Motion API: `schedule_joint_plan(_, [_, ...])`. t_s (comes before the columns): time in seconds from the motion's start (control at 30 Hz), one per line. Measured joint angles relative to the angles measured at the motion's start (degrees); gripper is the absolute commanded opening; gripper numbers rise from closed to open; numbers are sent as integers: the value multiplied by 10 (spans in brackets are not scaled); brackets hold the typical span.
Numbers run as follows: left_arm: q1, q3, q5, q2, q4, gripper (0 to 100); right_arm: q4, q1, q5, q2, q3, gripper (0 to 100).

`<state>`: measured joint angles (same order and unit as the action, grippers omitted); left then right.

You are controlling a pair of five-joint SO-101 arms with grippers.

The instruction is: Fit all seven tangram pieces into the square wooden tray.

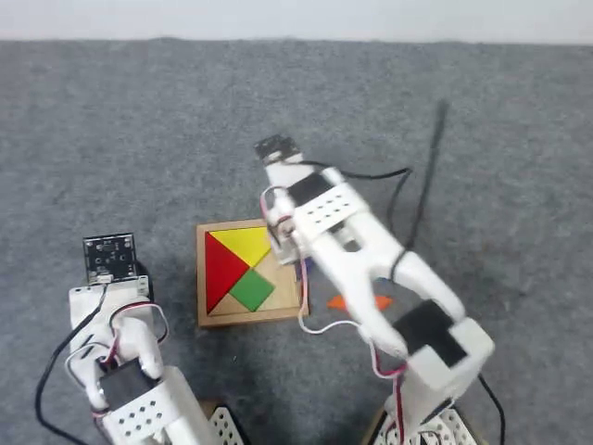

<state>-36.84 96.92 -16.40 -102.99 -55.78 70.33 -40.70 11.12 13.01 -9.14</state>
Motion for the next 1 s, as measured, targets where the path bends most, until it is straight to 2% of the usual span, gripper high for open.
schedule_joint_plan(0.2, [0, 0, 0, 0, 0, 180, -21, -47, 7, 36, 0, 127])
schedule_joint_plan(0.57, [0, 0, 0, 0, 0, 180, 23, -49, 17, 41, 32, 130])
schedule_joint_plan(0.87, [0, 0, 0, 0, 0, 180, 24, -54, 203, 41, 33, 132])
schedule_joint_plan(1.0, [0, 0, 0, 0, 0, 180, 20, -84, 274, 41, 33, 188])
